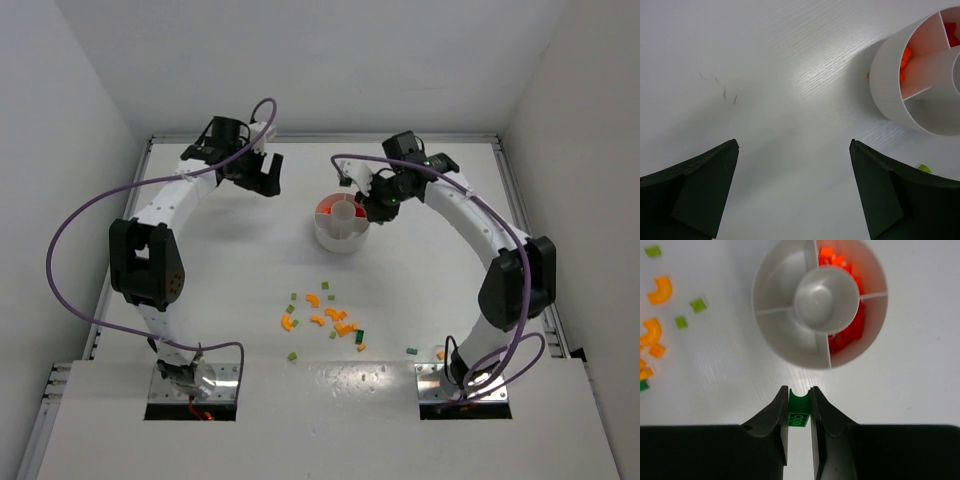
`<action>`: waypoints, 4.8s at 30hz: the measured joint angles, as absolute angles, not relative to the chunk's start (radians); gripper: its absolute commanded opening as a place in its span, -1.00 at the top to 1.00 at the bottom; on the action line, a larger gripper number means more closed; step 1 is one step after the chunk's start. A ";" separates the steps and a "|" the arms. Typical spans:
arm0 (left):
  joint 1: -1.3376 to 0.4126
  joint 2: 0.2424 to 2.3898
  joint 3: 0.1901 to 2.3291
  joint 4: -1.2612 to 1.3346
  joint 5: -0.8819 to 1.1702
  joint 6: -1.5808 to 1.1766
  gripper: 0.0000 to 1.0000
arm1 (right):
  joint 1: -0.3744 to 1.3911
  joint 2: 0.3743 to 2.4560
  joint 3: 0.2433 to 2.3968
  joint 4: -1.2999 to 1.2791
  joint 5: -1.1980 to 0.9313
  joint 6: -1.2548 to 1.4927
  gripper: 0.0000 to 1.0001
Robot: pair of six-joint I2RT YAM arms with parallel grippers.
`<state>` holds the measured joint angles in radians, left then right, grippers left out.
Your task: Sort the legos into containers by color
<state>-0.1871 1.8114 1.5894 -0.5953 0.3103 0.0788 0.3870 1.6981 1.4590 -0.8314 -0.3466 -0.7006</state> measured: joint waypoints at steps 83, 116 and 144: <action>-0.917 1.782 1.247 -0.105 0.628 0.181 -0.21 | -0.255 1.853 1.338 -0.918 -0.386 -0.181 0.34; -1.231 2.086 1.272 0.103 0.490 0.265 0.11 | -0.279 1.873 1.388 -0.891 -0.570 -0.119 0.34; -1.245 2.093 1.257 0.143 0.519 0.268 0.11 | -0.287 1.860 1.300 -0.867 -0.572 -0.119 0.34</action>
<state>-1.2449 2.0930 1.2572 0.1432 0.5190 0.2680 -0.2867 1.8599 1.2999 -0.8669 -0.5724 -0.1192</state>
